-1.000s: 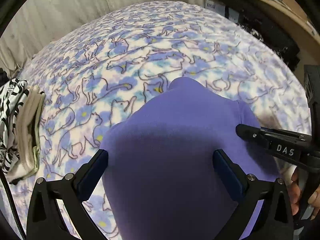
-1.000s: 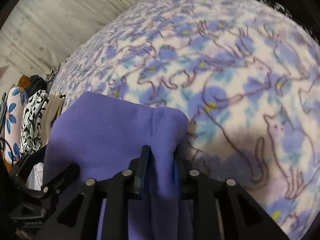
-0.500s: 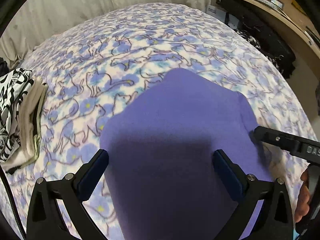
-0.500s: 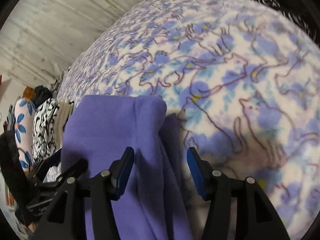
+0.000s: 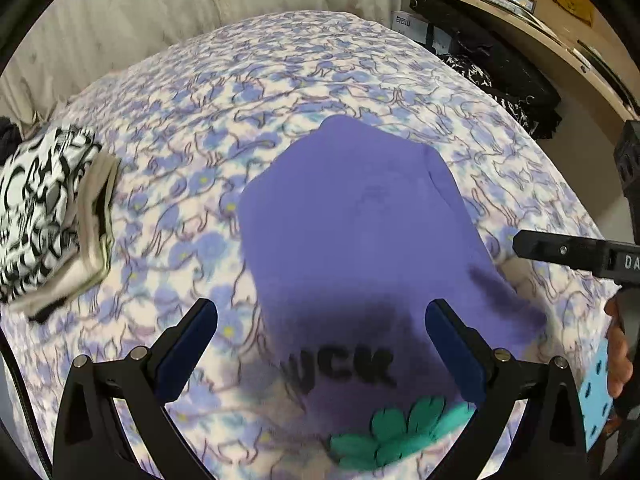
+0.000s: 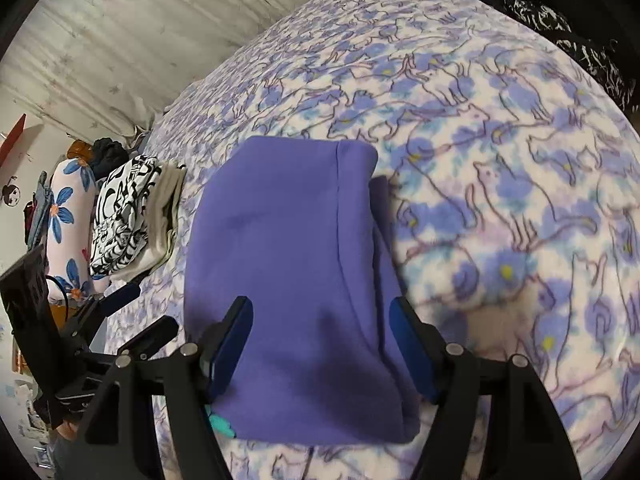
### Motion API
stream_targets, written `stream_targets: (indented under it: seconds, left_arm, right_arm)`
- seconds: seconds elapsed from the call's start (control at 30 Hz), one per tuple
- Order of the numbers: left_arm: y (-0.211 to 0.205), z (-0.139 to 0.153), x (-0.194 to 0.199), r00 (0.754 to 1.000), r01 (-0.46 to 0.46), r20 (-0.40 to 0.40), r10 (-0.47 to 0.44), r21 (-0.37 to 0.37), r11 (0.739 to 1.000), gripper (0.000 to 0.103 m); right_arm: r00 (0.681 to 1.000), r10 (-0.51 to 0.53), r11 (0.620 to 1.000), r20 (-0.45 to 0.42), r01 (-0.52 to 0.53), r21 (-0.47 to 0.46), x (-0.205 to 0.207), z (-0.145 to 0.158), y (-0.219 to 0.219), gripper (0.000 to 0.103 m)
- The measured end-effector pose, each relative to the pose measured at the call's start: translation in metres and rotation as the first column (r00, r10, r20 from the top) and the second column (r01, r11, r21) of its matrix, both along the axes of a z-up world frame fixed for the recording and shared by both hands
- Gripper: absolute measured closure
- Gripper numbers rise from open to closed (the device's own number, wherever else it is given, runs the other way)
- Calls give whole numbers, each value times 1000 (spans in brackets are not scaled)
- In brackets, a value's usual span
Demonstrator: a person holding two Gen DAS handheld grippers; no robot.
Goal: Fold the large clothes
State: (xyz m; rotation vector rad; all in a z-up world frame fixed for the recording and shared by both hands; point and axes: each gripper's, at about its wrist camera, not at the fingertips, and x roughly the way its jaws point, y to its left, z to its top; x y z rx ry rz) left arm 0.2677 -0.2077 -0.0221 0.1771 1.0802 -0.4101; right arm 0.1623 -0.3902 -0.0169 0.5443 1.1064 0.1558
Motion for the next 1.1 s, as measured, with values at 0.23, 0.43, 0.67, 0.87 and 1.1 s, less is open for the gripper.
stream_targets:
  seconds: [0.23, 0.43, 0.67, 0.87, 1.1]
  left_arm:
    - [31, -17, -4, 991, -49, -127, 36, -97, 994, 0]
    - [41, -39, 6, 985, -108, -149, 86, -147, 983, 0]
    - [44, -72, 21, 963, -159, -253, 89, -271, 949, 0]
    - [38, -82, 29, 966, -127, -256, 43, -321, 938, 0]
    - [36, -102, 36, 950, -128, -313, -10, -418, 899, 0]
  right_arm:
    - [999, 34, 999, -7, -34, 7, -2, -4, 1, 32]
    - [999, 44, 998, -20, -44, 37, 13, -21, -3, 26]
    - [997, 80, 997, -23, -79, 27, 39, -54, -12, 18]
    - [996, 94, 993, -7, -94, 66, 48, -72, -23, 12]
    - [959, 279, 952, -44, -270, 142, 53, -95, -5, 9]
